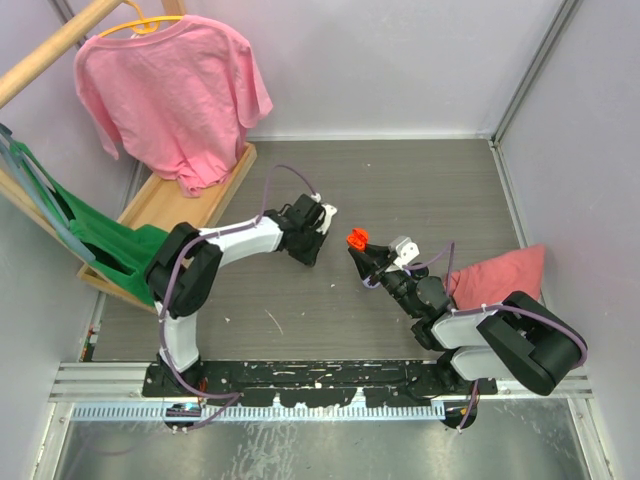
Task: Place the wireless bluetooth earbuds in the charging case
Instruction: Move the earbud to the center of the board.
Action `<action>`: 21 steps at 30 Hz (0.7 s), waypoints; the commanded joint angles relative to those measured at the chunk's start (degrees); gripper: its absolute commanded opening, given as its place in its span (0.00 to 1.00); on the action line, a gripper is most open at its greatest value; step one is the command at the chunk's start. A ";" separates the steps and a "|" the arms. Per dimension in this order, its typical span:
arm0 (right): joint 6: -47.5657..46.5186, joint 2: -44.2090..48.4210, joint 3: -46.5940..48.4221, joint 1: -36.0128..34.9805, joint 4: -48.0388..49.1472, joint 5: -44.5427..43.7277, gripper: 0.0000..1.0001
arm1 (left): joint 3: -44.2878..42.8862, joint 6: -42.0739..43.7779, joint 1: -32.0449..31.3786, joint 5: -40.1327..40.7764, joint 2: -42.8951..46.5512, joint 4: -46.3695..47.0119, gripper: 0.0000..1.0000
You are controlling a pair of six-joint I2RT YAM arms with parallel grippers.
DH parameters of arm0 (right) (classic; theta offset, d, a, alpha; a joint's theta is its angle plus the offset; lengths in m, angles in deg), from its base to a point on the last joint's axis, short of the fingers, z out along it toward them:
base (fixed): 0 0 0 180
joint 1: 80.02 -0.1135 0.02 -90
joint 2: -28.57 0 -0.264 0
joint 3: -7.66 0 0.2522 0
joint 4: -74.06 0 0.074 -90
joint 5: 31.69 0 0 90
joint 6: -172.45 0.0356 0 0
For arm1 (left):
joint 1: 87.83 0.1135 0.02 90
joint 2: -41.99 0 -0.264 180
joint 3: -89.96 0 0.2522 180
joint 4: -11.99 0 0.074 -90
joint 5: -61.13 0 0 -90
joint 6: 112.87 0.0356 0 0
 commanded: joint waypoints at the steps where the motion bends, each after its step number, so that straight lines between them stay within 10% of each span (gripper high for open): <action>1: -0.42 1.02 0.26 0.16 4.73 -0.19 0.01 | 3.18 4.42 -0.27 2.90 5.39 -6.21 0.19; 21: -0.40 1.46 0.19 0.18 4.69 0.03 0.01 | 7.61 -8.17 -1.41 15.64 10.11 -6.49 0.44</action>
